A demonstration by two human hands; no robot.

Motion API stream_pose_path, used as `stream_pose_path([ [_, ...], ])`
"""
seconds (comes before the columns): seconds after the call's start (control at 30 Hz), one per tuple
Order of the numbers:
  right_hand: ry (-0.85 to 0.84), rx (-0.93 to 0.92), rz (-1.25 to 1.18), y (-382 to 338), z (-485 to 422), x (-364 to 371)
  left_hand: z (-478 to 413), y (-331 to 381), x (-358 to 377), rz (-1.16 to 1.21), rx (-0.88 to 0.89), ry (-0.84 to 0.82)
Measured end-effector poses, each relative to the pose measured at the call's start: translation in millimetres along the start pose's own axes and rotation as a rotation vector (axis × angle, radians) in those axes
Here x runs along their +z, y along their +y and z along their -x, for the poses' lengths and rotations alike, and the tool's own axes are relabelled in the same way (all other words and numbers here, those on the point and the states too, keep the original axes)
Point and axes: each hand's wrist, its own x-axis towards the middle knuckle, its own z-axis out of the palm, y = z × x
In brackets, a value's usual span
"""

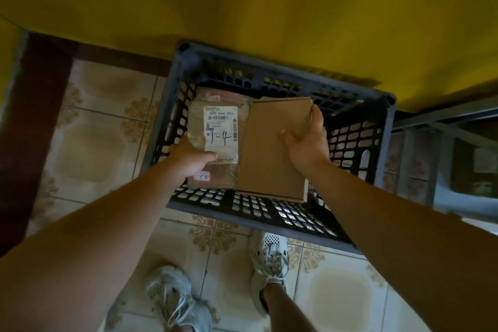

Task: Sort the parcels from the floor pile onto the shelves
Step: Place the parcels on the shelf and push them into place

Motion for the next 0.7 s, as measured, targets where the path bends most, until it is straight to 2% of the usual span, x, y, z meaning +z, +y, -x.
stream_pose_path([
  [0.17,0.024,0.043,-0.017,7.9,-8.1,-7.3,3.5,4.9,7.8,0.285,0.033,0.032],
  [0.33,0.060,0.089,-0.014,16.2,-9.2,-12.4,2.8,3.5,4.3,0.304,0.057,-0.015],
  [0.5,0.079,0.084,-0.042,21.2,-11.6,-19.0,-1.1,-0.4,4.5,0.266,0.075,-0.139],
  [0.7,0.056,0.041,-0.088,-5.6,14.3,-38.3,29.4,8.7,-18.4,0.427,0.084,-0.058],
])
